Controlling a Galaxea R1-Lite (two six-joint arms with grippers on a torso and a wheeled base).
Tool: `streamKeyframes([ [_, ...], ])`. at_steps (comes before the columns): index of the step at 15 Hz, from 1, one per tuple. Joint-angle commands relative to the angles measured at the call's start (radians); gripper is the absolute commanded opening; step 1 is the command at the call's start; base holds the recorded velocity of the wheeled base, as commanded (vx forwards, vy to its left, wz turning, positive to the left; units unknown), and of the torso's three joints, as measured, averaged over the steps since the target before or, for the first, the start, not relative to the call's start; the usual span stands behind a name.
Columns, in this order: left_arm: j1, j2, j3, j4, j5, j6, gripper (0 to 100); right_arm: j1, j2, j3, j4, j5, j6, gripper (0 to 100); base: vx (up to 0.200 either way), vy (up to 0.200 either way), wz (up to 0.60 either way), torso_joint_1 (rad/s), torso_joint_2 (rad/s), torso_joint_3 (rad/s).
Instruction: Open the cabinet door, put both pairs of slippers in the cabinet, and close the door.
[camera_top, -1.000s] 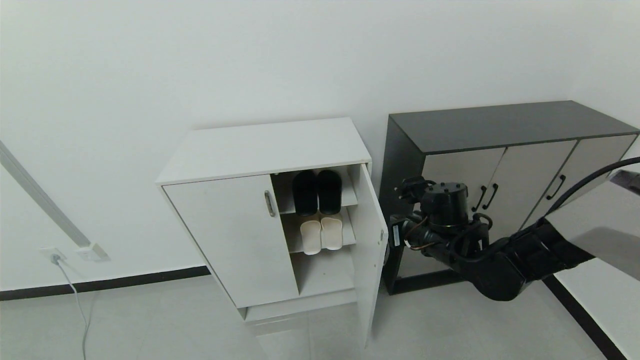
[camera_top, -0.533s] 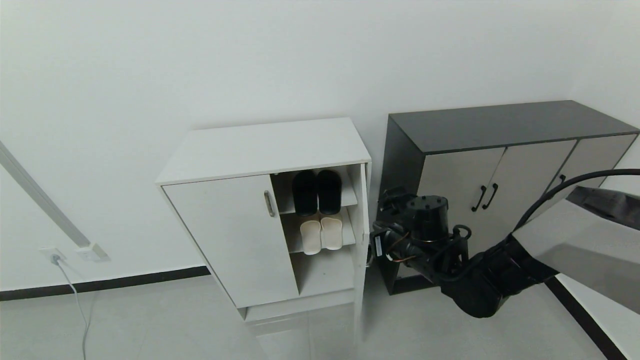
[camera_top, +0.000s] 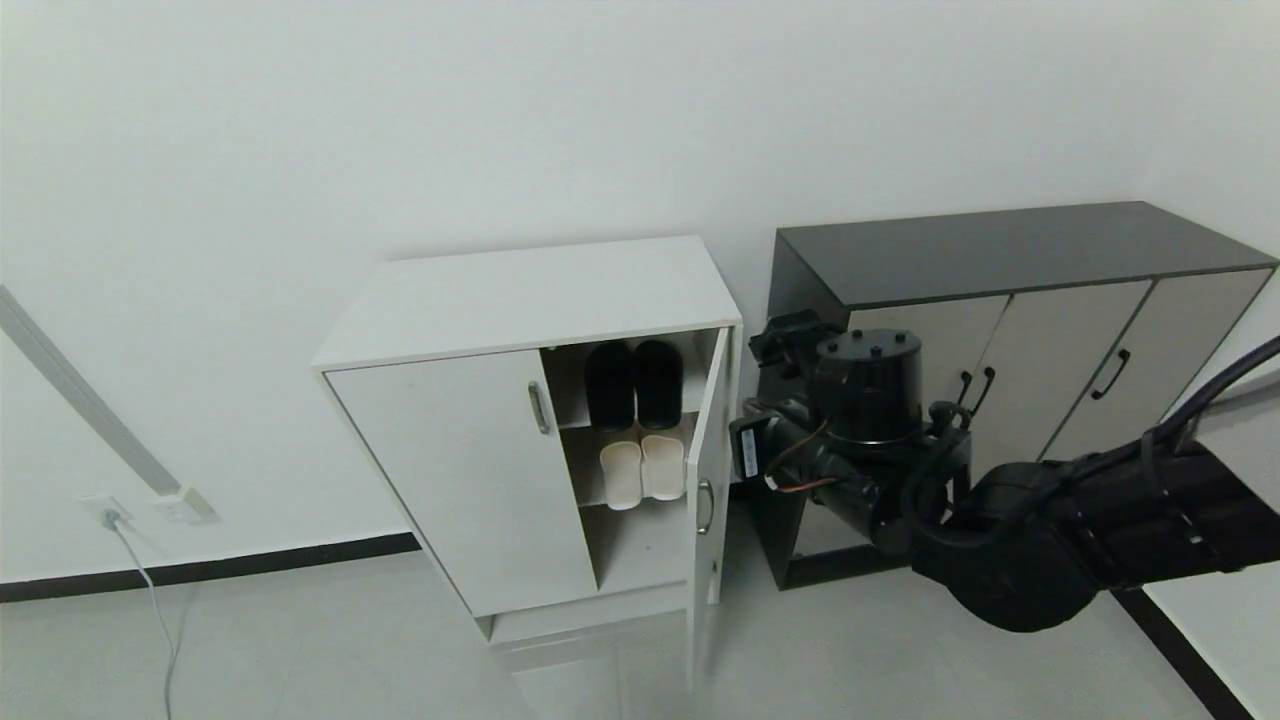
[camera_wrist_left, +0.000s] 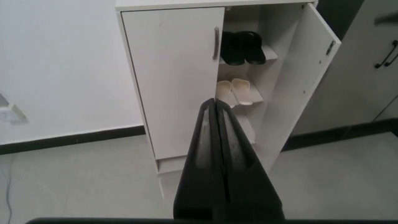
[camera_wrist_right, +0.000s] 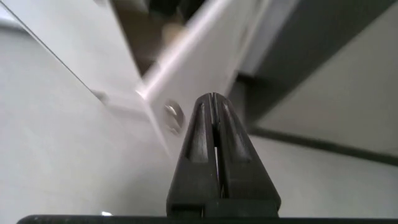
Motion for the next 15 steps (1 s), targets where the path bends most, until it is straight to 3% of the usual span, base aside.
streamKeyframes([
  [1, 0.000, 0.001, 0.000, 0.000, 0.001, 0.000, 0, -0.009, -0.034, 0.018, -0.034, 0.003, -0.032, 0, 0.000, 0.000, 0.00, 0.000, 0.00, 0.000],
  [4, 0.000, 0.001, 0.000, 0.000, -0.001, 0.000, 0, -0.009, -0.033, 0.020, -0.043, 0.000, -0.038, 0, 0.000, 0.000, 0.00, 0.000, 0.00, 0.000],
  [10, 0.000, 0.001, 0.000, 0.000, 0.001, 0.000, 0, -0.011, -0.031, 0.055, -0.046, 0.020, -0.038, 0, 0.000, 0.000, 0.60, 0.002, 0.00, 0.002],
  [15, 0.000, 0.001, 0.000, 0.000, -0.001, 0.000, 0, -0.042, -0.039, 0.083, -0.043, 0.017, -0.040, 0, 0.000, 0.000, 0.00, 0.000, 0.00, 0.000],
])
